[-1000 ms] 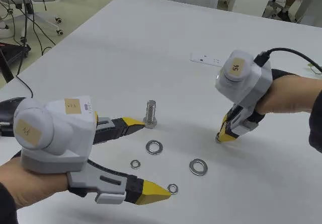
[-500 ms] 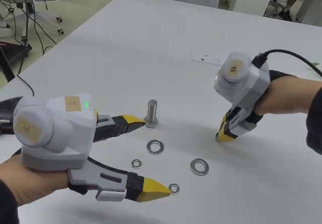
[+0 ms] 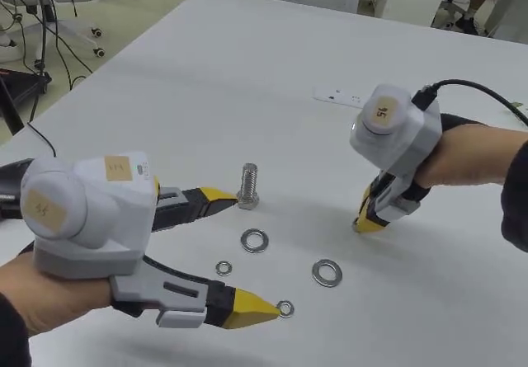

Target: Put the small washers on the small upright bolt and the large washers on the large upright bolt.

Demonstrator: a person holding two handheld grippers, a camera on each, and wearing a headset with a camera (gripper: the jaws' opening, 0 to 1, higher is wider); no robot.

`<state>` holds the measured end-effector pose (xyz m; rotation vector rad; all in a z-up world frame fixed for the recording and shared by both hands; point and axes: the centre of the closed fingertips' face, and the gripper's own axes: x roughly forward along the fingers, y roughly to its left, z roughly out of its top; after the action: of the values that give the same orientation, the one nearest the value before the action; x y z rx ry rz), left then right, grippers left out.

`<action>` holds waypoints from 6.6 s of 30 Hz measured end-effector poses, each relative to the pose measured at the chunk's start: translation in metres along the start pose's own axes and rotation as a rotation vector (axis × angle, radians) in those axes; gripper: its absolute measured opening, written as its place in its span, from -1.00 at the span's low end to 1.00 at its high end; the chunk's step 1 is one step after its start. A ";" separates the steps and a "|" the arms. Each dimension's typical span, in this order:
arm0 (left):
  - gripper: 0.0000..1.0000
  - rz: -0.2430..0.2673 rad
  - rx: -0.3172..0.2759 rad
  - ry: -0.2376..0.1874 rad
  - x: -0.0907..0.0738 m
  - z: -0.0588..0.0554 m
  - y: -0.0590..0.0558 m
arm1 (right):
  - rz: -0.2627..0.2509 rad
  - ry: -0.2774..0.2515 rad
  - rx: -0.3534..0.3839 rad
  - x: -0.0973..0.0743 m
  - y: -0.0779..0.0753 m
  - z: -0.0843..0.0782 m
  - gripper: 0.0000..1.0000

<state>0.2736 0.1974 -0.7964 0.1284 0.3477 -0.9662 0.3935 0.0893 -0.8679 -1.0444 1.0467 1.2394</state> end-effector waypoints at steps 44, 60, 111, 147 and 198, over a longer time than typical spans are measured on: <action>0.65 0.009 0.021 -0.011 -0.009 0.006 0.001 | -0.055 -0.012 0.025 -0.035 0.027 -0.030 -0.59; 0.65 0.021 0.028 -0.022 -0.015 0.007 0.001 | -0.009 -0.033 -0.053 -0.027 0.066 -0.003 -0.58; 0.64 0.061 0.016 -0.035 -0.021 0.008 0.007 | 0.058 -0.026 -0.115 0.016 0.078 0.026 -0.49; 0.64 0.074 0.011 -0.042 -0.023 0.007 0.008 | 0.050 0.016 -0.107 0.016 0.080 0.027 -0.52; 0.65 0.227 -0.005 -0.058 -0.040 0.002 0.038 | -0.012 -0.028 -0.164 -0.037 0.059 0.063 -0.53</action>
<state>0.2844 0.2492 -0.7824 0.1319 0.2756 -0.7427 0.3356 0.1457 -0.8212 -1.1530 0.9276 1.3436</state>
